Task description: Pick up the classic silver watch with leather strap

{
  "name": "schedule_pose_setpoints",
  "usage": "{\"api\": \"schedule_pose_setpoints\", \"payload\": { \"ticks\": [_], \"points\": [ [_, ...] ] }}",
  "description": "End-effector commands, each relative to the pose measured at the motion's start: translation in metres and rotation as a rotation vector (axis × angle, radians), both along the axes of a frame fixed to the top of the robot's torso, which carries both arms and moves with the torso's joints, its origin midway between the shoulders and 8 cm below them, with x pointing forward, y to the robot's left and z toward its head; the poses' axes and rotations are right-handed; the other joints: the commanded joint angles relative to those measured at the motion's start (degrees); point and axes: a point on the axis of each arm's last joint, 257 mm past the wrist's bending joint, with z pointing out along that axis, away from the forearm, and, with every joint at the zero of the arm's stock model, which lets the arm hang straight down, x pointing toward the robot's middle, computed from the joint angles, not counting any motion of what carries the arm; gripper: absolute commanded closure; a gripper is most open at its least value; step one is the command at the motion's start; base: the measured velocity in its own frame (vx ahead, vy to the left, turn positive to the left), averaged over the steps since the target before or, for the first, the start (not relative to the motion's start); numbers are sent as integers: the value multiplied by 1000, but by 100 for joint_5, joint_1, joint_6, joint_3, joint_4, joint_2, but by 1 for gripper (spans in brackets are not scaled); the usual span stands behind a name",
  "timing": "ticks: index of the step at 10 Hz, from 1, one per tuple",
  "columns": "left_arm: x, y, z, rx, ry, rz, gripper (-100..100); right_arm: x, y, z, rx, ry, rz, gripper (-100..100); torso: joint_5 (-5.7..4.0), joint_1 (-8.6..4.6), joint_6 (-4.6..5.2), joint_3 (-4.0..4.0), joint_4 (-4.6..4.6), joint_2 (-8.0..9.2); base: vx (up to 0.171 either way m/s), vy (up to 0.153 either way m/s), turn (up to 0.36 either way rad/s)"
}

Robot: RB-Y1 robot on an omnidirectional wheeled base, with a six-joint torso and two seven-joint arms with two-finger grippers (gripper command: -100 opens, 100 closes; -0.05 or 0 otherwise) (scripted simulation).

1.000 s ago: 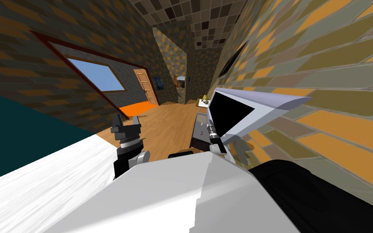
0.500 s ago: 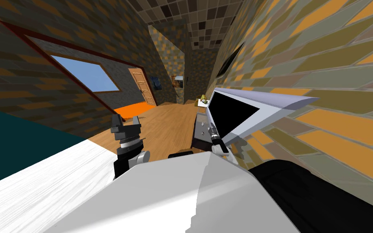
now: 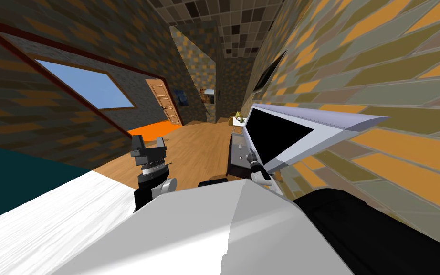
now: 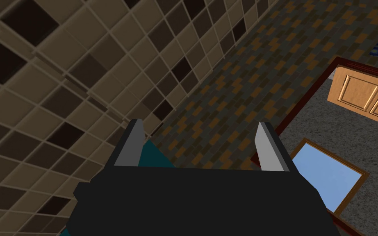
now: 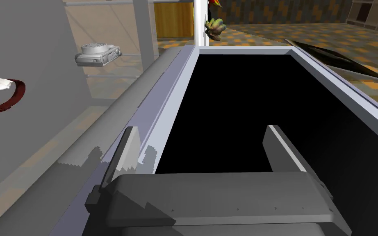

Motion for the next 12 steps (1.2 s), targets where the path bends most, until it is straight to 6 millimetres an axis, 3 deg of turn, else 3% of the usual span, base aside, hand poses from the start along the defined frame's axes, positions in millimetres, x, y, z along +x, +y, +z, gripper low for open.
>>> {"api": "schedule_pose_setpoints", "payload": {
  "ticks": [1, 2, 5, 6, 7, 12],
  "points": [
    [0, 0, 0, 0, 0, 0, 0, -7, -13, -21, 61, 52, -33, -100, 0, 0, 0, 0, 0, 0, 44, 79, -70],
    [0, 0, 0, 0, 0, 0, 0, -14, -24, -39, 115, 92, -64, -100, 0, 3, 1, 0, 0, 0, 88, 97, -117],
    [0, 0, 0, 0, 0, 0, 0, -24, -36, -63, 178, 155, -100, -100, 0, 2, 1, -8, -3, -15, 74, 70, -61],
    [0, 0, 0, 0, 0, 0, 0, -33, -46, -81, 237, 196, -137, -100, 0, -4, -1, -5, -2, -9, 64, 41, -73],
    [0, 0, 0, 0, 0, 0, 0, -34, -46, -83, 239, 201, -138, -100, -2, -12, 1, -5, -2, -8, 56, 31, -35],
    [0, 0, 0, 0, 0, 0, 0, -66, -75, -138, 432, 326, -266, -100, -3, -15, 0, -15, -5, -27, 85, 39, -55]
  ]
}}
